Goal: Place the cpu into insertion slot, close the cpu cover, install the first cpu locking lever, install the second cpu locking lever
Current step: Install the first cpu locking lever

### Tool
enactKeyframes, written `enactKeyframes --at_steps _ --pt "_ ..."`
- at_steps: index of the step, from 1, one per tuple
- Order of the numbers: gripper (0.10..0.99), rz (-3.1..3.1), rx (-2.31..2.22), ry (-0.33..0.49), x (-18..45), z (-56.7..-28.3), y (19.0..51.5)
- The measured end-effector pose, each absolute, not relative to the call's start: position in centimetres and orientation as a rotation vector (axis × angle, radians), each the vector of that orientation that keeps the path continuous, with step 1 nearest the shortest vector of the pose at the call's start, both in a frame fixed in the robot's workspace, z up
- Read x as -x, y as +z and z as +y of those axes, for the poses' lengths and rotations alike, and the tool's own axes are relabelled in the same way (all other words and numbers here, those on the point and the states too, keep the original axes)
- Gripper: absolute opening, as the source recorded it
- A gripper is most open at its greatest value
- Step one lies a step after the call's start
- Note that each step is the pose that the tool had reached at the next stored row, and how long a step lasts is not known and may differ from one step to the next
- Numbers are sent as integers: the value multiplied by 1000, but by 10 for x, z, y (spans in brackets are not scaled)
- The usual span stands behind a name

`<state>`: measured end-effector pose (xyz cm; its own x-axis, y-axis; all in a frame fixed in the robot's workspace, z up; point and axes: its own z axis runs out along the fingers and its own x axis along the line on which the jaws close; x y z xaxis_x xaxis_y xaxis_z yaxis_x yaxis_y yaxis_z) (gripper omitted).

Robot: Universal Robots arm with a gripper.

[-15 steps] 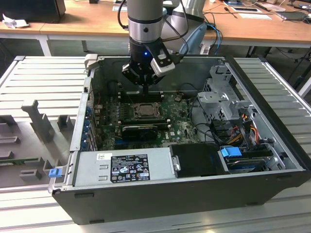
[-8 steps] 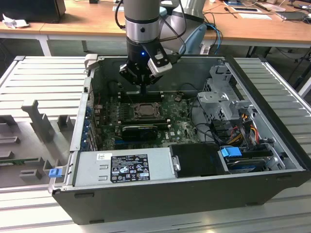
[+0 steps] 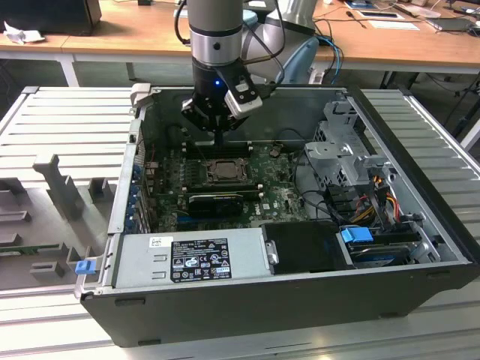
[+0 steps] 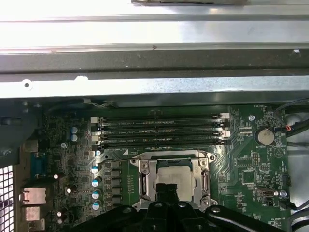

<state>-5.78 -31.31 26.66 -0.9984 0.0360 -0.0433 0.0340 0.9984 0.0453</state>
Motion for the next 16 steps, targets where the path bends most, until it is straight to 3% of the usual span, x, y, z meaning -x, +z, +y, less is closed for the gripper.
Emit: enactKeyframes --at_steps 16 --pt "106 3096 -53 69 66 -313 267"
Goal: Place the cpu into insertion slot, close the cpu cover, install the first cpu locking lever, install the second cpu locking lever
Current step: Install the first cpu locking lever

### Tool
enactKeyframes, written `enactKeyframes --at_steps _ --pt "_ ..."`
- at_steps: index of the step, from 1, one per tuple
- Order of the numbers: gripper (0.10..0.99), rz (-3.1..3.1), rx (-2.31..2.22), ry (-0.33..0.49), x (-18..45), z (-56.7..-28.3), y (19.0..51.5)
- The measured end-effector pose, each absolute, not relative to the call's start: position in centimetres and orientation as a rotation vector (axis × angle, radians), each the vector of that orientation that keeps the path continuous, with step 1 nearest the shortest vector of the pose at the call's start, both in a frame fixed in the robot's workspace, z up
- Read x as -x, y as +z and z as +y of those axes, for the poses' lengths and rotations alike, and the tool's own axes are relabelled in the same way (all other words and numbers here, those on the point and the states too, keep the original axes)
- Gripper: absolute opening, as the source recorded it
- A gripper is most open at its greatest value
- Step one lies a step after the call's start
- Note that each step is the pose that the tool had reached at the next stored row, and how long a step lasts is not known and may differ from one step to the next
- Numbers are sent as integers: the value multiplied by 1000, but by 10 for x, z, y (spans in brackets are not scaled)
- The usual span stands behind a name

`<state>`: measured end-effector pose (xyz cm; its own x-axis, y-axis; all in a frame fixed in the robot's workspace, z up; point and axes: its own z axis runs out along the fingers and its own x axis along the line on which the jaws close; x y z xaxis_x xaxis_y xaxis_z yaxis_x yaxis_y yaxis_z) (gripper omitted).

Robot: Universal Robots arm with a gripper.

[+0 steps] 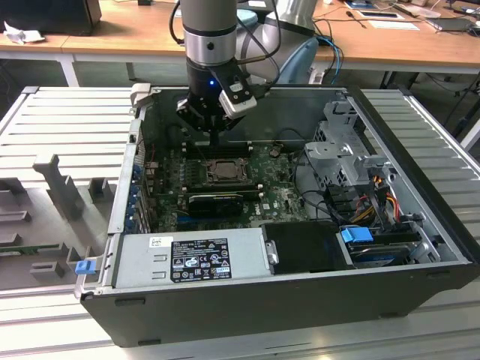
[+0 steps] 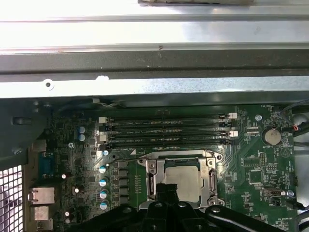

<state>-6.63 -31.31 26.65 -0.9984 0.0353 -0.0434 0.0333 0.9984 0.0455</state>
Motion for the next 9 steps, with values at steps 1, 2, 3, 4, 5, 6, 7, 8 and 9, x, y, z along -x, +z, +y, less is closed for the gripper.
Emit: enactKeyframes --at_steps 1,2,3,4,5,6,7,8,9 --pt "106 3096 -53 69 67 -313 267" --pt "106 3096 -53 70 67 -313 267" --pt "106 3096 -53 69 68 -313 267" --pt "106 3096 -53 69 69 -313 267" --pt "106 3096 -53 69 69 -313 267" --pt "106 3096 -52 69 69 -313 267" --pt "106 3096 -52 69 69 -313 268" --pt "106 3096 -51 69 69 -313 270" --pt "106 3096 -50 69 69 -313 271"
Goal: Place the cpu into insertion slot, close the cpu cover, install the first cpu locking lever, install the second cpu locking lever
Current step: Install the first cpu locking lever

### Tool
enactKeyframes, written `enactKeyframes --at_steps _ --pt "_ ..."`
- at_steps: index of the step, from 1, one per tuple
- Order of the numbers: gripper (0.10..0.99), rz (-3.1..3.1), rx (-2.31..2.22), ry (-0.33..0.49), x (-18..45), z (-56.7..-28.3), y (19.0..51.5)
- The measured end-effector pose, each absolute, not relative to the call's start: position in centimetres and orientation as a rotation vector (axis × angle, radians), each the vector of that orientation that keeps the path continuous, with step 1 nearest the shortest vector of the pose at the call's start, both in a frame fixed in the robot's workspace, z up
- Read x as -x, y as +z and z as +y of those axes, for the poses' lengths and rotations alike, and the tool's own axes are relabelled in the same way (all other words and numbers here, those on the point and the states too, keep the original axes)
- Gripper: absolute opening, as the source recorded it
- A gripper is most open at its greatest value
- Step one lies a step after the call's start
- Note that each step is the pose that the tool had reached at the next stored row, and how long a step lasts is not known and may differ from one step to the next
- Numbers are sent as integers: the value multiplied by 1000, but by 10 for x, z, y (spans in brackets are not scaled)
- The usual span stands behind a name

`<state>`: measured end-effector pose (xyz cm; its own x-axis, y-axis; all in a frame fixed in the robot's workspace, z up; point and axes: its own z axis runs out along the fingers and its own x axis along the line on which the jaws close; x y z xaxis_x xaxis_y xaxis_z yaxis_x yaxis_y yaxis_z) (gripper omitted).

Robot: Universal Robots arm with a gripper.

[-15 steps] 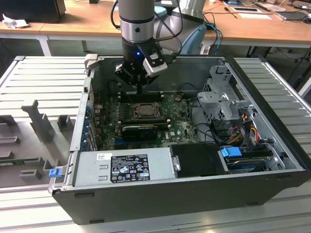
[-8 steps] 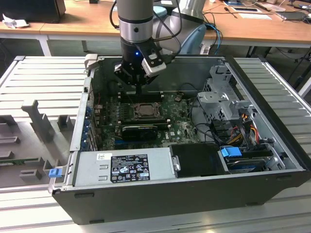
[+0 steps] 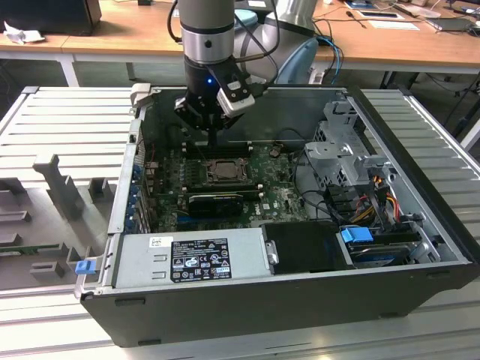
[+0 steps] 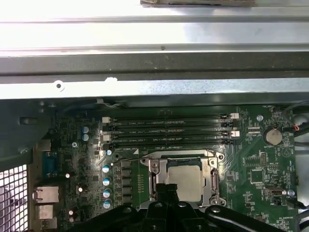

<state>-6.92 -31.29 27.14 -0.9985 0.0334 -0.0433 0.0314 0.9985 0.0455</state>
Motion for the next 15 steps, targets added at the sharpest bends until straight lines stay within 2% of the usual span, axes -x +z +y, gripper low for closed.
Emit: enactKeyframes --at_steps 15 --pt "106 3100 33 81 102 -313 266"
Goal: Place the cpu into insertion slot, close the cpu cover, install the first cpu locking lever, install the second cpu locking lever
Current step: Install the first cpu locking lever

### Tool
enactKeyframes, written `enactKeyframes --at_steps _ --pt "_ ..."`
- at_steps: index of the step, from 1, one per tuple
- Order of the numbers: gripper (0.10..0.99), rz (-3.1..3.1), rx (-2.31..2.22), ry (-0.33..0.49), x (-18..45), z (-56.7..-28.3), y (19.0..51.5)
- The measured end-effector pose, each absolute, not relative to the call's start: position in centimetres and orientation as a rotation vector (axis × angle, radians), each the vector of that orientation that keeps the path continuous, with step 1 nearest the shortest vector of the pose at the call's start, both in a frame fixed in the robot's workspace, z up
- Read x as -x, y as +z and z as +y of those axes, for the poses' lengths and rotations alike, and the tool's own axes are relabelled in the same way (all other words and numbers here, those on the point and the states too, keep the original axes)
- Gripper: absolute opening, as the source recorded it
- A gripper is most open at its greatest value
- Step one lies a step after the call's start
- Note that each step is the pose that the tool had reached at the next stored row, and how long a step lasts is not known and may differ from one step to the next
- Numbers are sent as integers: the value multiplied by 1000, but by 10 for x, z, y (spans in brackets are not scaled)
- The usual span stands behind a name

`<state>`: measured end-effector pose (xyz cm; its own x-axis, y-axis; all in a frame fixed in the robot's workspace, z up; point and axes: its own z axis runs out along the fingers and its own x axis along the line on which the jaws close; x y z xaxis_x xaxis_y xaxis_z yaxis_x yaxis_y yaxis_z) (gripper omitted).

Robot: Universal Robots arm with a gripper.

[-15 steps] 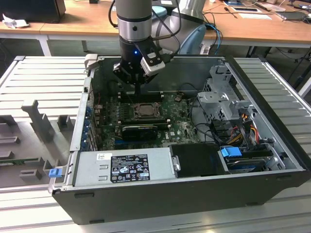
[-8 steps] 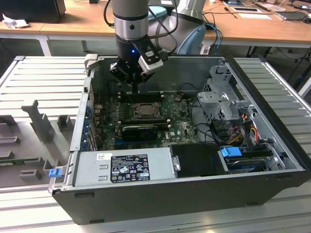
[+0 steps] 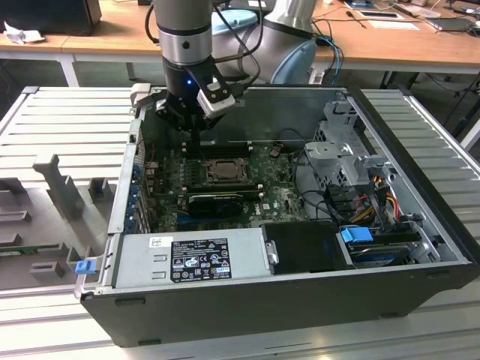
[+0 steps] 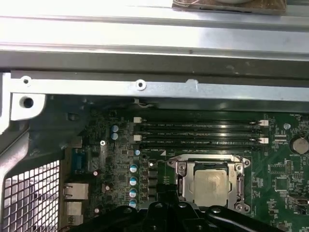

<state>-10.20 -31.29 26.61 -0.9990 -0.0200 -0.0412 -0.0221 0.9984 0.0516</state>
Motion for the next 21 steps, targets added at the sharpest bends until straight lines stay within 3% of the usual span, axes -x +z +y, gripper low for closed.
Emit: enactKeyframes --at_steps 21 --pt "106 3100 102 86 119 -292 258"
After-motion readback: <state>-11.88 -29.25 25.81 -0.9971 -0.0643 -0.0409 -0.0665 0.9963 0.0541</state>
